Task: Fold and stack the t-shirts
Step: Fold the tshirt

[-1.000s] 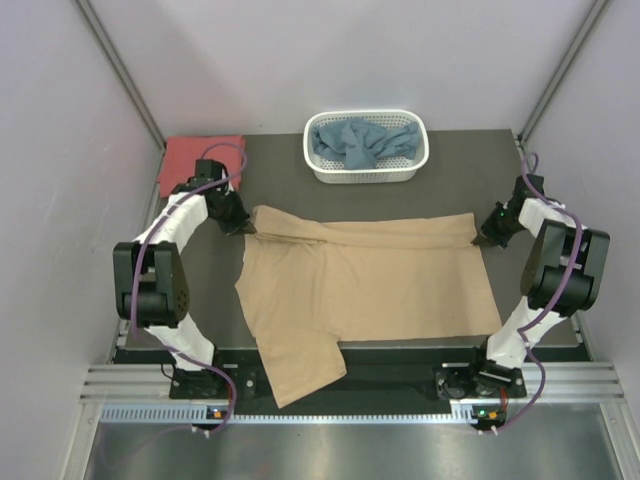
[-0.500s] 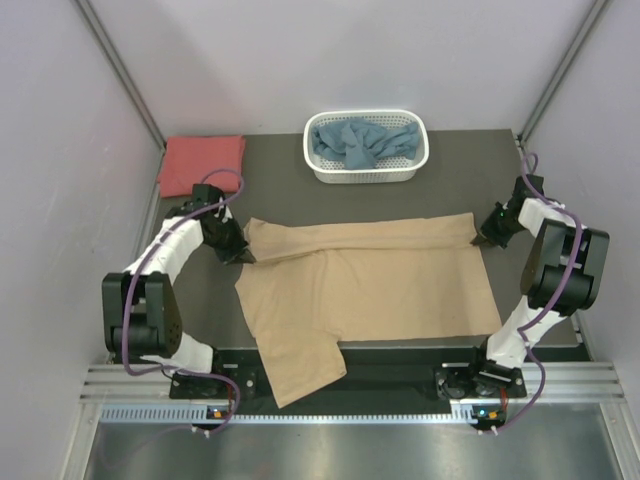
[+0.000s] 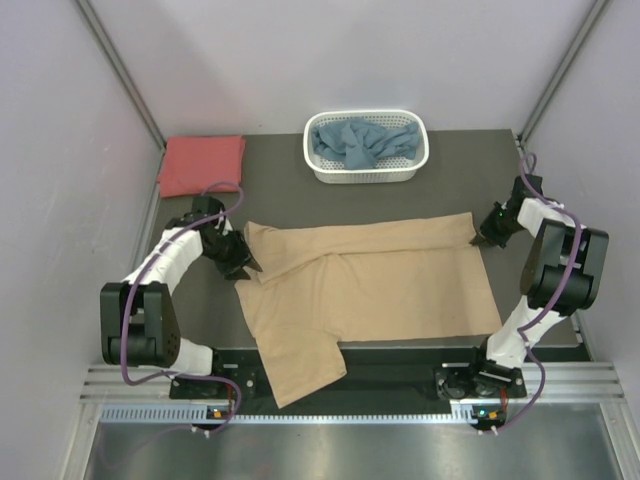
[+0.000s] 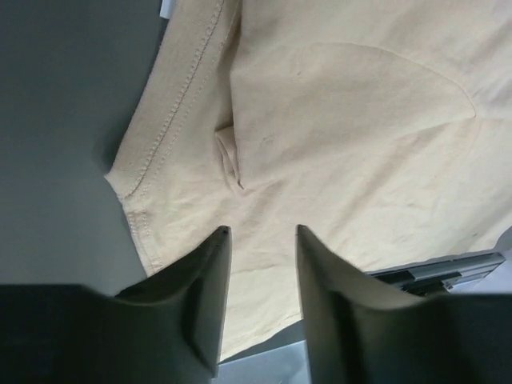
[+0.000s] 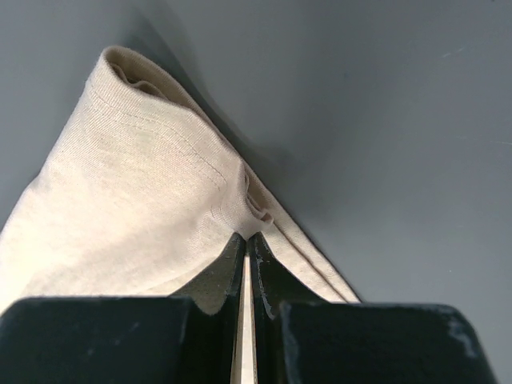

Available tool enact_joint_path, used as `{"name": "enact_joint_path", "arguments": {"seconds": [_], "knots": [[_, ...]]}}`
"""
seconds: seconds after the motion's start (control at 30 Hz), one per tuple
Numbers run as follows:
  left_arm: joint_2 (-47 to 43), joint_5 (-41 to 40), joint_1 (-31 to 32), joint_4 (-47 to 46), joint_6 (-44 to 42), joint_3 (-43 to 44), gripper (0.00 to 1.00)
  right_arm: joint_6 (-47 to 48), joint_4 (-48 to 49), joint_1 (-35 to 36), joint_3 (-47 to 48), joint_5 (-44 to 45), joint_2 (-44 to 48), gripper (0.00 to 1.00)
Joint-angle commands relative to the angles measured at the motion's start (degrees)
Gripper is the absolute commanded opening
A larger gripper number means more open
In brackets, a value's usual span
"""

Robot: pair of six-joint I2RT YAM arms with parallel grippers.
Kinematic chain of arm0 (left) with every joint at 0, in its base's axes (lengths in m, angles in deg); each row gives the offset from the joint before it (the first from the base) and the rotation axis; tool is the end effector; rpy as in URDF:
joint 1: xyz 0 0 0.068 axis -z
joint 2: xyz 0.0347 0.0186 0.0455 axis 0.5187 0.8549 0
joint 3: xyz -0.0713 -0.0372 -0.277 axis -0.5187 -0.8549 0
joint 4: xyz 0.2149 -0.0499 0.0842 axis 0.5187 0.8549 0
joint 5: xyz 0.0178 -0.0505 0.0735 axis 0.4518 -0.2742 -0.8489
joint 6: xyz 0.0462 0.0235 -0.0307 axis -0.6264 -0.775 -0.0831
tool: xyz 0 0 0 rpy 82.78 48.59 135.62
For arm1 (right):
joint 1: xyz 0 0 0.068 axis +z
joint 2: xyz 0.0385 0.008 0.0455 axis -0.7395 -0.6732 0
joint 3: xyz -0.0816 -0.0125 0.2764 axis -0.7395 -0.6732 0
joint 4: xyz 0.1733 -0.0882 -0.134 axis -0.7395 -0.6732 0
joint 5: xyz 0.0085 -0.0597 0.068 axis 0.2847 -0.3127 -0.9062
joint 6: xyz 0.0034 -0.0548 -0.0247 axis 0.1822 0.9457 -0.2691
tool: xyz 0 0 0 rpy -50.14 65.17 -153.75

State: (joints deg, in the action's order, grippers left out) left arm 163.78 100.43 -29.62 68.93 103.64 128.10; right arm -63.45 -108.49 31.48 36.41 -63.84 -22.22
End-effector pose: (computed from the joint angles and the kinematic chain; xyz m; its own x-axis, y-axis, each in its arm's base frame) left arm 0.2360 -0.0215 0.2264 -0.8837 -0.4589 -0.0919 -0.3817 0.8203 -0.4259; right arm 0.3226 -0.0831 0.1916 -0.7410 0.6291 -0.2347 0.5430 0.7671 0.3418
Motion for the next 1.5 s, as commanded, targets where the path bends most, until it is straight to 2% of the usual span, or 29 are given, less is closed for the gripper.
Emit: {"name": "enact_joint_path", "arguments": {"seconds": [0.0,0.17,0.23,0.27,0.47,0.57,0.83,0.87,1.03,1.07,1.17,1.3,1.47], "knots": [[0.8,-1.3,0.0,-1.2,-0.2,5.0,0.49,0.3,1.1,1.0,1.3,-0.3,-0.8,0.0],[5.3,-5.2,-0.6,-1.7,-0.6,13.9,0.52,1.1,-0.1,1.1,2.2,-0.5,-0.4,0.0],[8.4,-5.5,-1.1,-3.5,-0.7,15.7,0.52,1.4,-0.6,1.1,2.2,0.1,0.0,0.01],[9.7,-5.6,-1.2,-4.0,-1.1,17.6,0.51,1.6,-0.9,1.1,2.5,0.3,0.1,0.05],[19.3,-5.4,-1.2,-5.4,-1.7,25.3,0.47,2.4,-2.0,1.1,3.1,1.4,0.7,0.06],[21.6,-5.7,-3.0,-5.1,-1.8,27.8,0.46,2.7,-2.6,1.0,3.0,1.6,0.9,0.07],[22.2,-5.2,-3.1,-4.7,-1.6,28.4,0.45,4.8,-4.1,0.8,2.2,3.2,3.0,0.08],[22.2,-5.3,-3.2,-4.7,-1.9,28.3,0.46,4.8,-3.9,0.9,2.4,3.1,2.6,0.13],[22.6,-5.1,-3.2,-4.2,-2.0,28.3,0.5,6.1,-5.9,0.9,3.7,2.6,2.8,0.23],[22.4,-5.0,-3.2,-4.7,-2.0,28.0,0.51,6.4,-6.0,0.8,3.7,3.0,4.2,0.34],[23.3,-3.5,-3.2,-6.6,-2.5,27.9,0.54,7.4,-3.4,0.9,5.0,3.2,4.6,0.52],[26.5,0.3,-3.4,-8.2,-2.2,29.6,0.56,6.9,0.8,0.9,9.3,-1.6,-1.0,0.53],[28.0,0.4,-3.4,-10.8,-3.1,29.7,0.57,10.3,2.8,1.2,13.7,-1.7,-4.7,0.57]]}}
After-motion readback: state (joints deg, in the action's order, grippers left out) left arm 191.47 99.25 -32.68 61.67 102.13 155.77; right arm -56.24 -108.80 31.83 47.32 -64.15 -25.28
